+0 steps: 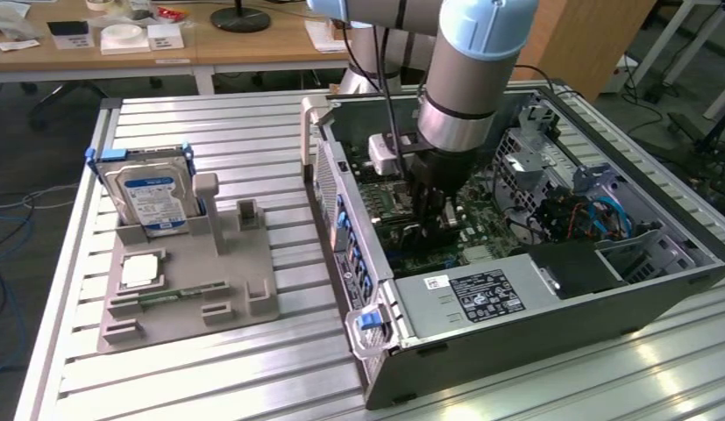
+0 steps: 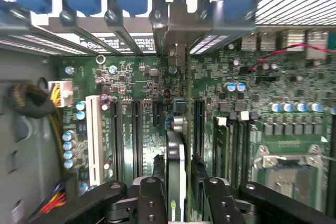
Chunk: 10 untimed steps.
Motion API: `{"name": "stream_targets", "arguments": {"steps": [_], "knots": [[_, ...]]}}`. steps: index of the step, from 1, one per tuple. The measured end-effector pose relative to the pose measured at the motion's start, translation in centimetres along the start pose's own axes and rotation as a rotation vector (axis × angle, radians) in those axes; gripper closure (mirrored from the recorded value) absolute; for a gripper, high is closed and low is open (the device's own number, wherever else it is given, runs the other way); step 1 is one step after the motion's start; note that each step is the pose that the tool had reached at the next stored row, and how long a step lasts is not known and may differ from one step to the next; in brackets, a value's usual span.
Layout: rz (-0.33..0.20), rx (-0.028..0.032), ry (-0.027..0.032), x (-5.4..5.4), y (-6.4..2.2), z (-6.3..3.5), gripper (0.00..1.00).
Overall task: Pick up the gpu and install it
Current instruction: 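Insert the gpu into the slot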
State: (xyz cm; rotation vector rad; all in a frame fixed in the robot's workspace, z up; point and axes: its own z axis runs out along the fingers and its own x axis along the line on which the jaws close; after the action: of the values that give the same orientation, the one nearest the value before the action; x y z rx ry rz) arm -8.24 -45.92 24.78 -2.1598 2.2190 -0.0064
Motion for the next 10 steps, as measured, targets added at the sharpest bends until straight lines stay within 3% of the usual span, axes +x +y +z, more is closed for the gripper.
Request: {"name": "stream_targets", "arguments": {"steps": [6,10], "knots": [[0.001,0.0007,0.0001,-0.1,-0.09,-2.69,0.66],[0.001,0.0029,-0.0001,-0.1,-0.08,-2.87,0.67]]}}
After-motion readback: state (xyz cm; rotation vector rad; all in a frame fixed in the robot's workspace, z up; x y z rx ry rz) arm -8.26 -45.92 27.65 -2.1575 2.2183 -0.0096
